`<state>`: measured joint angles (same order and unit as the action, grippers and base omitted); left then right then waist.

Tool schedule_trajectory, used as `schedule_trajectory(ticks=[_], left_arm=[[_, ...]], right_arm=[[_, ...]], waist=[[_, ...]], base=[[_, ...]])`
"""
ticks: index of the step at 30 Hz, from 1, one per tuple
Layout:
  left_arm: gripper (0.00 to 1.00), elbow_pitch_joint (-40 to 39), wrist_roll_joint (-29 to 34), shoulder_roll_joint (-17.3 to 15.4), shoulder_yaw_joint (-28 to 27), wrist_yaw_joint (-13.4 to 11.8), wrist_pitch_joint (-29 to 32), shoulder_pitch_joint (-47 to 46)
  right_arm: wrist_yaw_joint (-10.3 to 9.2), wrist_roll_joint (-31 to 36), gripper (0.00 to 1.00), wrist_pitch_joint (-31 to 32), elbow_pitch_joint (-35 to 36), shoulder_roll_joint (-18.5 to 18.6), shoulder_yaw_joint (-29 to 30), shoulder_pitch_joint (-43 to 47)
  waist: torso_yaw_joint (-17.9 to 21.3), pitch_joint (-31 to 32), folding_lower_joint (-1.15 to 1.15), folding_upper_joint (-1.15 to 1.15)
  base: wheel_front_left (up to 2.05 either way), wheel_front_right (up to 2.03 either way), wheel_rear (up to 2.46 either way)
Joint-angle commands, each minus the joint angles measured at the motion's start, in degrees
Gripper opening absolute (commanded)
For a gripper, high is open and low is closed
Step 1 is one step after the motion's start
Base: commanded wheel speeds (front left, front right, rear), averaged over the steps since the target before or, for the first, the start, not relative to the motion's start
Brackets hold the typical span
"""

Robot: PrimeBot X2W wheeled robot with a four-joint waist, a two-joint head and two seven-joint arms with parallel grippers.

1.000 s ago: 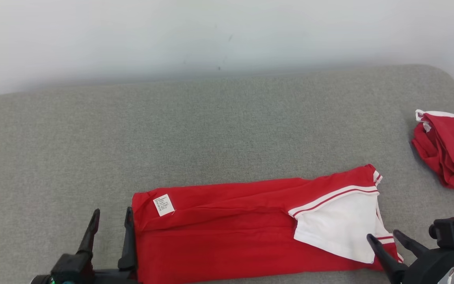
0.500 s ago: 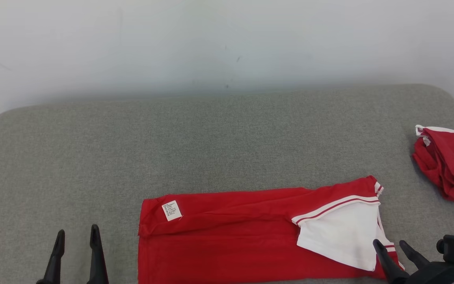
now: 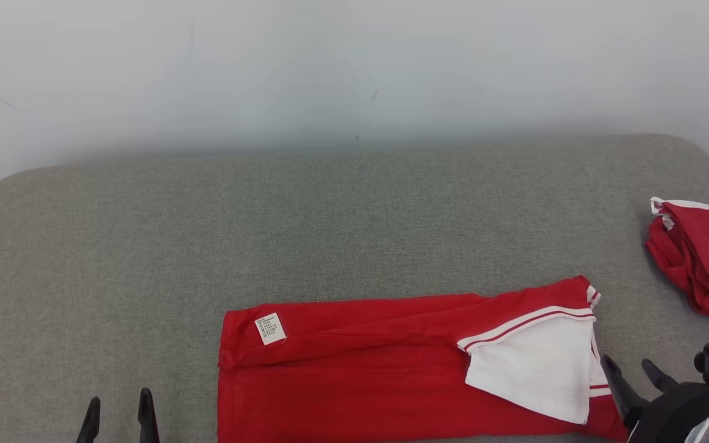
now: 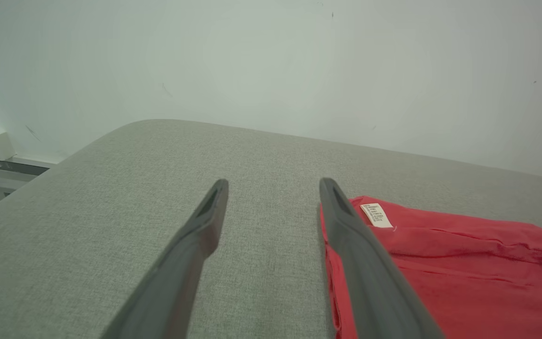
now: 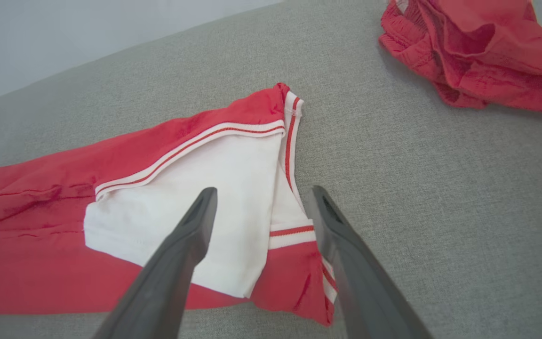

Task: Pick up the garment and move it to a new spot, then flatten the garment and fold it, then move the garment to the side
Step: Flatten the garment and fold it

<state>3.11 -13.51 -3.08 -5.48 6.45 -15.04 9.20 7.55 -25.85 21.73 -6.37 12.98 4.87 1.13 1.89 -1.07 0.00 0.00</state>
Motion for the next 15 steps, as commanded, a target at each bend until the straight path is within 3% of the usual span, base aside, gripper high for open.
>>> schedule_trajectory(ticks=[1, 15], left_arm=[[1.00, 0.03, 0.53, 0.20, -0.07, 0.08, -0.16, 0.17], [1.00, -0.59, -0.30, 0.22, 1.87, -0.52, -0.16, -1.28]], right_arm=[[-0.13, 0.37, 1.00, 0.73, -0.90, 0.47, 0.48, -1.43], [-0.13, 1.14, 1.00, 8.49, -7.32, 0.28, 2.95, -7.78]], waist=[[-0.25, -0.32, 0.00, 0.00], [-2.47, -3.50, 0.00, 0.00]], base=[[0.00, 0.00, 0.00], [0.00, 0.00, 0.00]])
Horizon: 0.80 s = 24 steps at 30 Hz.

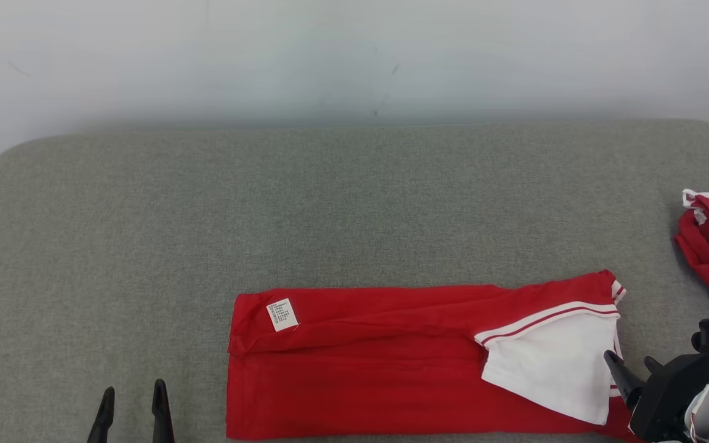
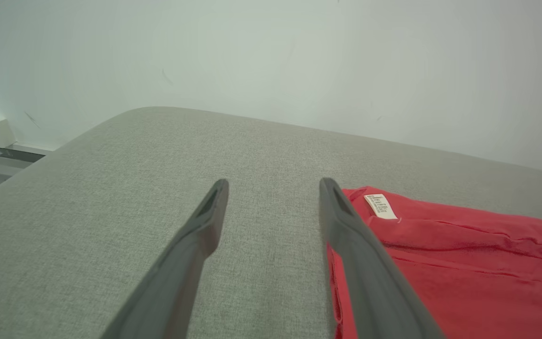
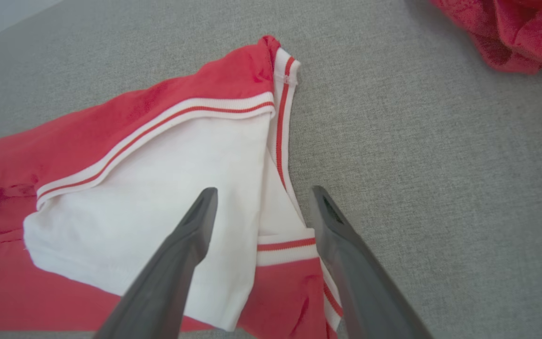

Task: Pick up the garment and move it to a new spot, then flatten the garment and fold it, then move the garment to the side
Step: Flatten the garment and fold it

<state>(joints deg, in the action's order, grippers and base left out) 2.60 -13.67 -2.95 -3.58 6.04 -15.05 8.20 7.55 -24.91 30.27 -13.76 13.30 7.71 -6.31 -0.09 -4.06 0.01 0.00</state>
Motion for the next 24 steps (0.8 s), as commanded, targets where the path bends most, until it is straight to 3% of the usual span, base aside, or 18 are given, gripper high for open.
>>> schedule_trajectory(ticks=[1, 24], left_arm=[[1.00, 0.24, -0.27, 0.09, 0.21, -0.29, -0.14, -0.32], [1.00, 3.41, -0.37, 0.10, 1.71, 0.56, -0.15, -3.30]], right_arm=[[-0.13, 0.49, 1.00, 0.49, -0.38, -0.14, 0.32, -0.59], [-0.14, 7.60, 1.00, 8.62, -6.64, -3.35, 5.54, -4.41]], waist=[[-0.70, -0.85, -0.01, 0.00], [-4.40, -4.81, -0.01, 0.00]], base=[[0.00, 0.00, 0.00], [0.00, 0.00, 0.00]])
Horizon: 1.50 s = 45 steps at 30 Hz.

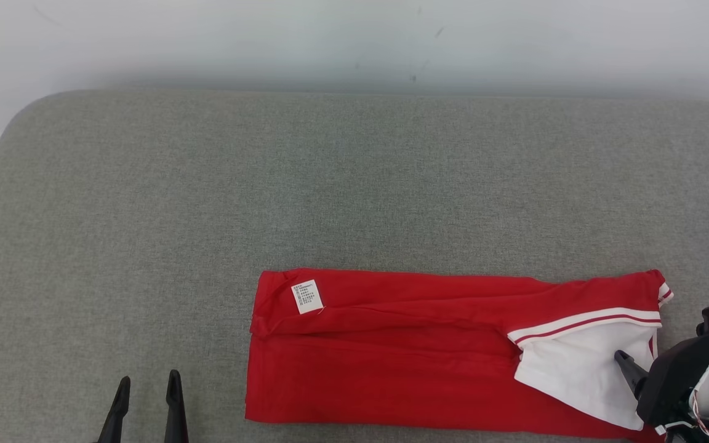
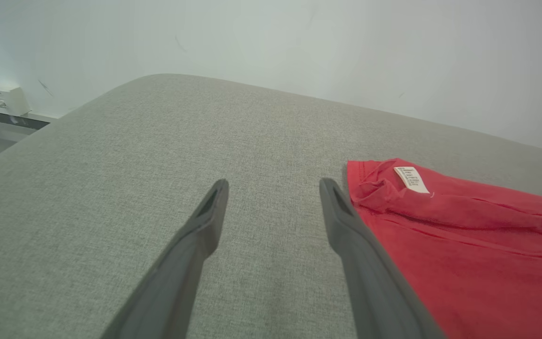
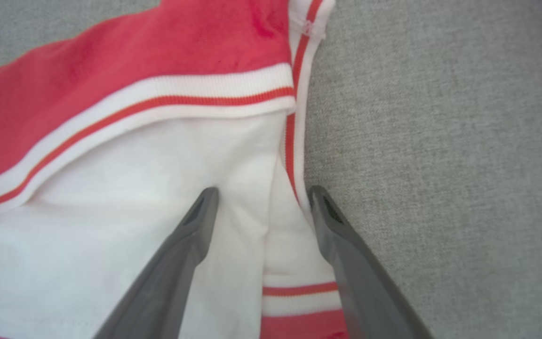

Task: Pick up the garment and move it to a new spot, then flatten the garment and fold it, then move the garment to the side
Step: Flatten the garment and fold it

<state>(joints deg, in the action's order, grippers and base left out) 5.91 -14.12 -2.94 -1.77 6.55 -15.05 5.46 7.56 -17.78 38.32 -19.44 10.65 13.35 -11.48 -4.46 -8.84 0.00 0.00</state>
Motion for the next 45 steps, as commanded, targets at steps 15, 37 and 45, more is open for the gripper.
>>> schedule_trajectory(ticks=[15, 37, 45], left_arm=[[1.00, 0.83, 0.75, 0.09, -0.79, 0.45, -0.14, -0.95], [1.00, 0.98, 0.44, 0.09, -2.74, 0.87, -0.15, 0.07], [1.00, 1.60, 0.00, 0.09, -2.35, 0.82, -0.14, 0.29]], right_arm=[[-0.15, 1.62, 0.11, 0.99, -3.03, -1.29, -0.93, -0.54], [-0.16, 3.32, 0.00, -3.01, 4.89, 1.78, 10.39, 1.76], [-0.15, 5.43, 0.00, -2.85, 10.26, 1.88, 13.63, 4.08]], waist=[[-0.10, -0.49, 0.00, 0.00], [4.48, 1.44, 0.00, 0.00], [5.79, 2.97, 0.00, 0.00]], base=[[0.00, 0.00, 0.00], [0.00, 0.00, 0.00], [0.00, 0.00, 0.00]])
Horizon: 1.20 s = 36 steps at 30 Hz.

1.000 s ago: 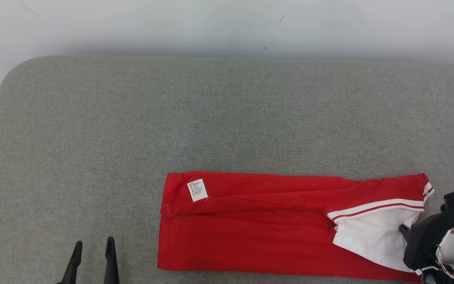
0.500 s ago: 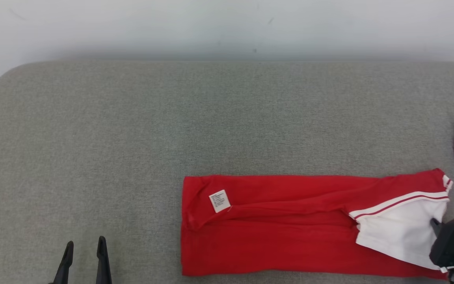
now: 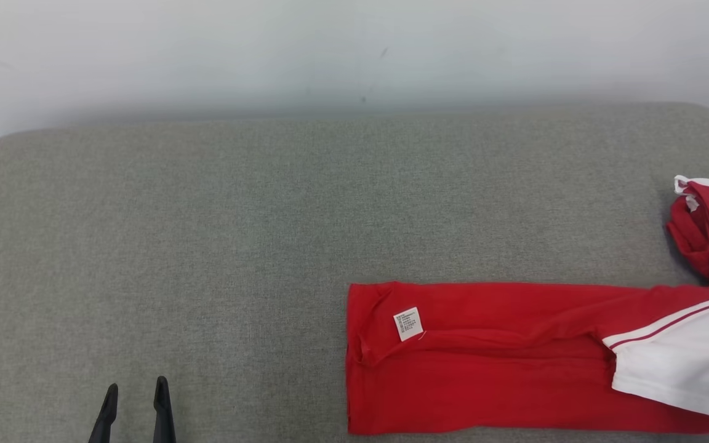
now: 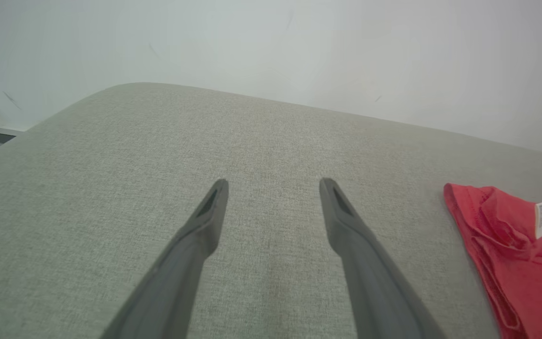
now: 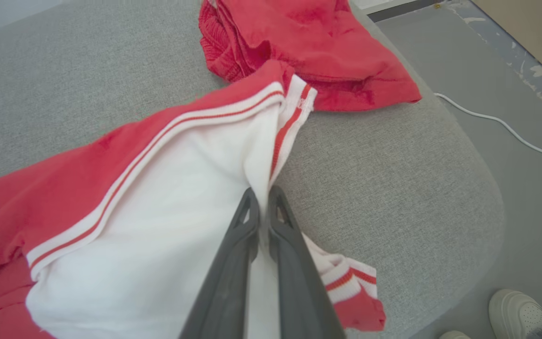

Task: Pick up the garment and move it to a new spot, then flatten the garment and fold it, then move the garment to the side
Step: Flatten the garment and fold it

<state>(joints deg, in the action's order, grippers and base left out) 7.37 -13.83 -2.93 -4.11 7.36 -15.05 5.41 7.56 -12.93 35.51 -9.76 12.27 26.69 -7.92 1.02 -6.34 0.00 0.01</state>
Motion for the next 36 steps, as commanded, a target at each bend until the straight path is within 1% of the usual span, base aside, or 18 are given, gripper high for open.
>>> schedule_trajectory(ticks=[1, 3, 6, 8, 11, 16, 17, 18, 24, 26, 32, 36], left_arm=[[1.00, 0.23, -0.24, 0.07, 0.04, 0.02, -0.15, 0.41], [1.00, 0.41, -0.22, 0.07, -0.01, 0.02, -0.15, 0.60], [1.00, 0.59, -0.32, 0.07, -0.23, 0.05, -0.14, 1.00], [1.00, 0.65, -0.34, 0.07, -0.57, 0.07, -0.15, 1.44], [1.00, 0.83, -0.45, 0.07, -0.72, 0.08, -0.14, 1.63], [1.00, 1.21, -0.80, 0.07, -0.21, 0.09, -0.15, 1.66], [1.00, 1.21, -0.80, 0.07, -0.21, 0.09, -0.15, 1.66], [1.00, 1.25, -0.85, 0.06, -0.13, 0.10, -0.15, 1.67], [1.00, 1.38, -1.11, 0.07, 0.16, 0.11, -0.14, 2.16], [1.00, 1.41, -1.20, 0.06, 0.35, 0.11, -0.14, 2.31], [1.00, 1.53, -1.12, 0.07, 1.08, 0.12, -0.15, 2.51], [1.00, 1.61, -0.85, 0.07, 1.90, 0.13, -0.15, 2.37]], right_arm=[[-0.15, 0.86, 0.00, -0.02, 1.26, 0.19, 0.35, 0.76], [-0.15, 0.98, 0.00, 0.37, 2.65, -0.26, -0.17, 1.19], [-0.15, 1.07, 0.00, 0.95, 5.24, -0.64, -3.05, 2.10], [-0.15, 0.91, 0.00, 1.41, 7.05, -0.93, -6.09, 2.39], [-0.14, 0.42, 0.00, 2.51, 9.76, -1.60, -12.30, 2.75], [-0.14, -0.56, 0.00, 4.41, 11.85, -1.80, -22.90, 1.84], [-0.14, -0.56, 0.00, 4.41, 11.85, -1.80, -22.90, 1.84], [-0.14, -0.96, 0.00, 4.66, 11.77, -1.61, -24.76, 1.37], [-0.14, -3.27, 0.00, 5.28, 8.46, -2.01, -35.08, -0.89], [-0.15, -3.89, 0.00, 4.91, 6.62, -2.44, -37.46, -2.03], [-0.14, -5.83, 0.00, 3.16, 0.14, -4.52, -42.08, -5.93], [-0.14, -7.24, 0.00, 2.27, -5.05, -6.08, -44.41, -8.69]], waist=[[0.34, 0.68, 0.00, -0.01], [0.28, 1.11, 0.00, -0.01], [0.24, 1.86, 0.00, -0.01], [0.31, 2.29, 0.00, -0.01], [0.30, 2.75, 0.00, -0.01], [-0.20, 3.56, 0.00, -0.01], [-0.20, 3.56, 0.00, -0.01], [-0.34, 3.71, 0.00, -0.01], [-1.52, 4.57, 0.00, -0.01], [-1.94, 4.70, 0.00, -0.01], [-3.88, 4.89, 0.00, -0.01], [-6.00, 4.78, 0.00, -0.01]], base=[[0.00, 0.00, 0.00], [0.00, 0.00, 0.00], [0.00, 0.00, 0.00], [0.00, 0.00, 0.00], [0.00, 0.00, 0.00], [0.00, 0.00, 0.00], [0.00, 0.00, 0.00], [0.00, 0.00, 0.00], [0.00, 0.00, 0.00], [0.00, 0.00, 0.00], [0.00, 0.00, 0.00], [0.00, 0.00, 0.00]])
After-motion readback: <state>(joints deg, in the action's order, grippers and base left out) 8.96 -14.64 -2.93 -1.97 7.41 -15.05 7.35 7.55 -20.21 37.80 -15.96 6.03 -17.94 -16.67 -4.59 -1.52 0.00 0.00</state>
